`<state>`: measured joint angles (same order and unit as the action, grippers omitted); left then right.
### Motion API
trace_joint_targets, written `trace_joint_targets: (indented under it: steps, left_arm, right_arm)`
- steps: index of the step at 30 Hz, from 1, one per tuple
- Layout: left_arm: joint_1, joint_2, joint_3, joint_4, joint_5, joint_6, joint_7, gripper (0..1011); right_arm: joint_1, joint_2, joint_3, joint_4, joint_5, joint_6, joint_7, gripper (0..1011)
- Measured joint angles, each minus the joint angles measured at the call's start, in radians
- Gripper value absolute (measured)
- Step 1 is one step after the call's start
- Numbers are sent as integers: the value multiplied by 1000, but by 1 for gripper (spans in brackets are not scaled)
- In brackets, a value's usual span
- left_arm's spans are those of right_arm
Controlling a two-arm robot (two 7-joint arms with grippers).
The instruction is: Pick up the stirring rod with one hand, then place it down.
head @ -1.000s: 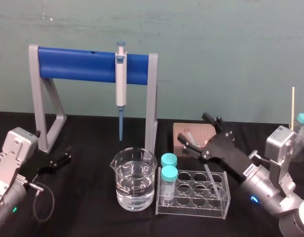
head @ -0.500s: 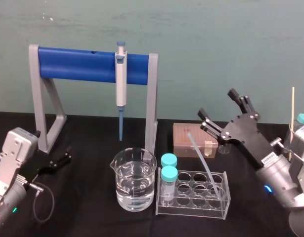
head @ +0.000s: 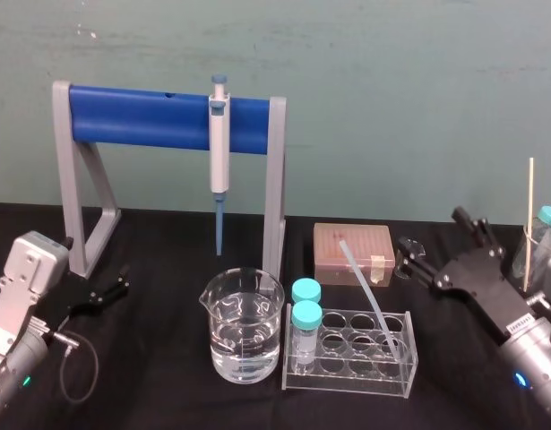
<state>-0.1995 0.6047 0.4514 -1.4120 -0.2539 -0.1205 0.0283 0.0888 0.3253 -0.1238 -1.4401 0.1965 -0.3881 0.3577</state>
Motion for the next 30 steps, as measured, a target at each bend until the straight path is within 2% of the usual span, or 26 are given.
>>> trace_joint_targets:
  steps: [9, 15, 30]
  left_arm:
    - [0, 0, 0, 0, 0, 0, 0, 1000]
    - [0, 0, 0, 0, 0, 0, 0, 1000]
    - [0, 0, 0, 0, 0, 0, 0, 1000]
  right_arm:
    - [-30, -2, 10, 17, 11, 102, -8, 1000]
    - [-31, -4, 9, 32, 18, 146, -12, 1000]
    - [-31, -3, 8, 29, 18, 138, -12, 1000]
